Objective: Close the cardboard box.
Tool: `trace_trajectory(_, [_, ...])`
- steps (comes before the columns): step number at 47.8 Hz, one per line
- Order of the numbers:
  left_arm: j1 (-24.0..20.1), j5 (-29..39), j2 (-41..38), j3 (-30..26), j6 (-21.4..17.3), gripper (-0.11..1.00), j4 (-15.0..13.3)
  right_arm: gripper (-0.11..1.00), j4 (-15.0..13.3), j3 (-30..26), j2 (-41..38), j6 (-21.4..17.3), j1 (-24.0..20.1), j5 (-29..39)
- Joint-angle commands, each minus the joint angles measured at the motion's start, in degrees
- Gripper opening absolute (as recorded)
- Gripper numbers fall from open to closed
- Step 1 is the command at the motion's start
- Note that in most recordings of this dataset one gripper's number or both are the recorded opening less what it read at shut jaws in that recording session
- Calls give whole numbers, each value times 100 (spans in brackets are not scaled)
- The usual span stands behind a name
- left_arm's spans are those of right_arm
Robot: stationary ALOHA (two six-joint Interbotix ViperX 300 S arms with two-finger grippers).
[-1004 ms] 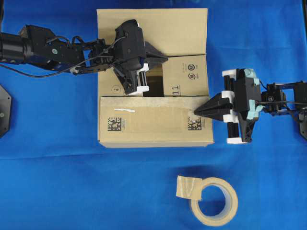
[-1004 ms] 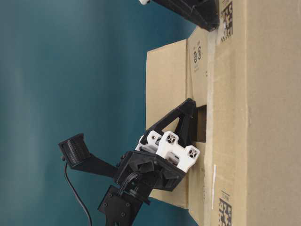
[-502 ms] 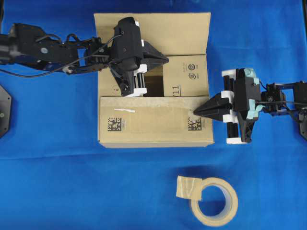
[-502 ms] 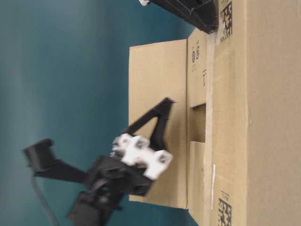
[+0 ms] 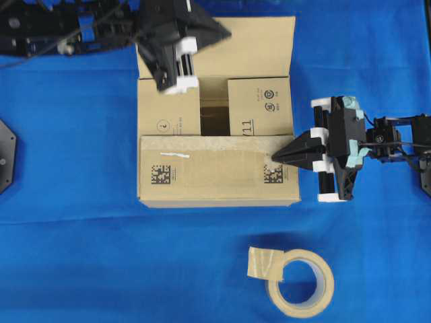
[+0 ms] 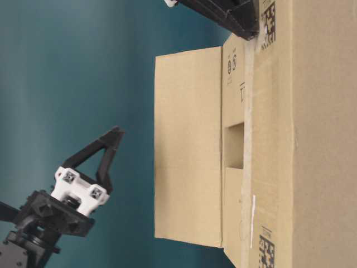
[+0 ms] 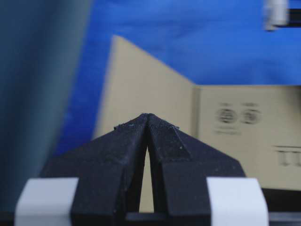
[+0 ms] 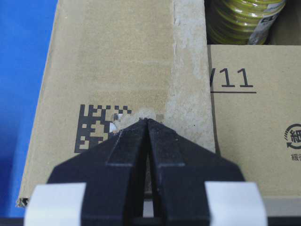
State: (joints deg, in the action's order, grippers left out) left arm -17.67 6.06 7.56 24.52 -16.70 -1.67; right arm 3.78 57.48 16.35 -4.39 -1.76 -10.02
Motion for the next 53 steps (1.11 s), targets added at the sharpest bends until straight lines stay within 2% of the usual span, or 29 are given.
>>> trace_trajectory(1, [-220,141,62,-316,-141,0,0,0,18,-97,9,0,-9,-26])
trace_trajectory(10, [-738,598,-202,-712,-193,0,0,0,18,-97,9,0,-9,-26])
trace_trajectory(18, [-958,1222,-466,-1020,-193,0,0,0,0,-97,9,0,-9,-26])
trace_trajectory(26, [-1002,1890,-782,-1283,-193,0,0,0,0,-97,9,26,-9,-62])
trace_trajectory(35, [-1011,2347,-1063,-1433,-193,0,0,0,-9,-97,9,35,-9,-79])
trace_trajectory(53, [-976,2514,-1125,-1450,-193,0,-9,0,0,-97,9,35,0,-70])
